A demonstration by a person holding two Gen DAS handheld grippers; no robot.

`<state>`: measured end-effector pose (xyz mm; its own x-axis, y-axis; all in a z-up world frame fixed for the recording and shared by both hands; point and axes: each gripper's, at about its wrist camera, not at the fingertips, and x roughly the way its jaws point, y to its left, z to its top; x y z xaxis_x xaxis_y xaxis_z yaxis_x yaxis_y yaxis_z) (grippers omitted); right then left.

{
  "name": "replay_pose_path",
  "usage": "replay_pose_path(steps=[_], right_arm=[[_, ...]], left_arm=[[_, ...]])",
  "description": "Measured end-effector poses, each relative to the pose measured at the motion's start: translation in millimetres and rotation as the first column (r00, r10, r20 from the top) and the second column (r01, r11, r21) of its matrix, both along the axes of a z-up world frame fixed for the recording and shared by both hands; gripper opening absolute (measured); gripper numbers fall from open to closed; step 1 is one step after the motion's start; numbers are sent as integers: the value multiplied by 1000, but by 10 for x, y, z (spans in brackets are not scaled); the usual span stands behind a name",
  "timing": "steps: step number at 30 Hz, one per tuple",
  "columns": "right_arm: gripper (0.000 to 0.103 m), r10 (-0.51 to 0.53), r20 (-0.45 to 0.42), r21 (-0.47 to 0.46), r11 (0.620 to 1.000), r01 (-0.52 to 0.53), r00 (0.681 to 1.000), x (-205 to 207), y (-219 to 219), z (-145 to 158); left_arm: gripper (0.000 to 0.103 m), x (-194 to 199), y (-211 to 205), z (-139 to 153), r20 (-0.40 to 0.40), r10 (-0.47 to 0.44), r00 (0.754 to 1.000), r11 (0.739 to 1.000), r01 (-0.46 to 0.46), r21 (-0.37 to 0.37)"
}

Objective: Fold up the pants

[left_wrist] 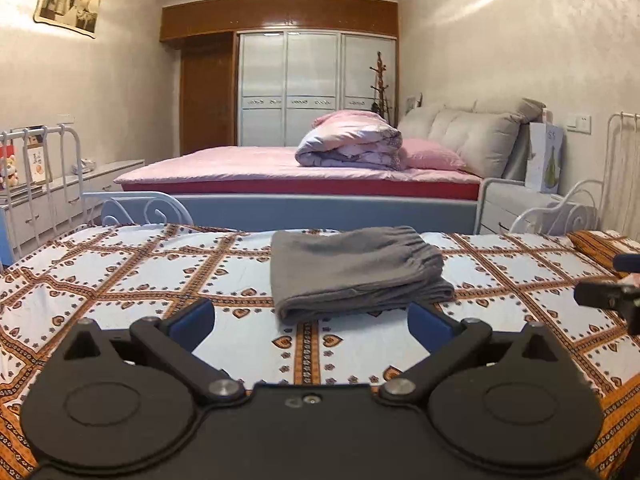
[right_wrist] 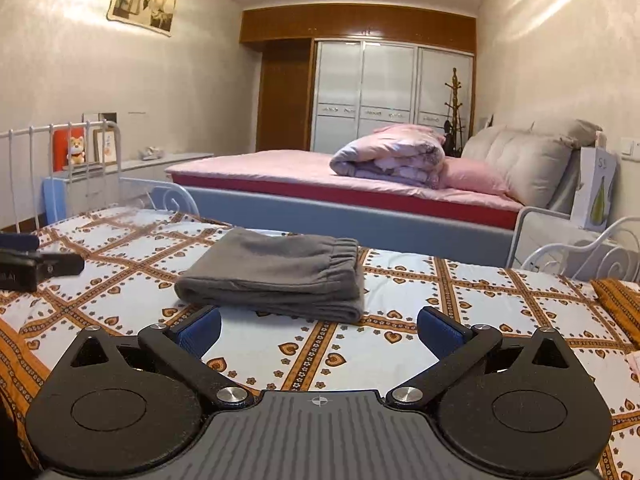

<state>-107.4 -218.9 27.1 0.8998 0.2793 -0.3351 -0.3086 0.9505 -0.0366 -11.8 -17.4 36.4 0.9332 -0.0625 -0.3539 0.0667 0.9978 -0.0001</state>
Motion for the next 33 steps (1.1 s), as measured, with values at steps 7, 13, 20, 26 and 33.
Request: replay_pose_path(steps=[7, 13, 20, 26, 33], right_arm=[[103, -11, -9, 18, 1000, 11, 1000, -1, -62, 17], [103, -10, -10, 17, 1000, 10, 1000, -7, -61, 24], [103, -9, -11, 21, 1000, 9, 1000, -5, -61, 27], [103, -11, -11, 31, 999, 12, 1000, -6, -73, 38], [103, -13, -13, 37, 999, 14, 1000, 1, -79, 45]], left_arm=[[97, -25, 16, 0, 2, -15, 1000, 1000, 15, -15], [97, -19, 26, 2, 3, -12, 1000, 1000, 12, -19], [97, -19, 20, -4, 4, -14, 1000, 1000, 14, -13], [97, -21, 4, -3, 4, -16, 1000, 1000, 16, -10], [97, -21, 2, -2, 4, -15, 1000, 1000, 16, -9]])
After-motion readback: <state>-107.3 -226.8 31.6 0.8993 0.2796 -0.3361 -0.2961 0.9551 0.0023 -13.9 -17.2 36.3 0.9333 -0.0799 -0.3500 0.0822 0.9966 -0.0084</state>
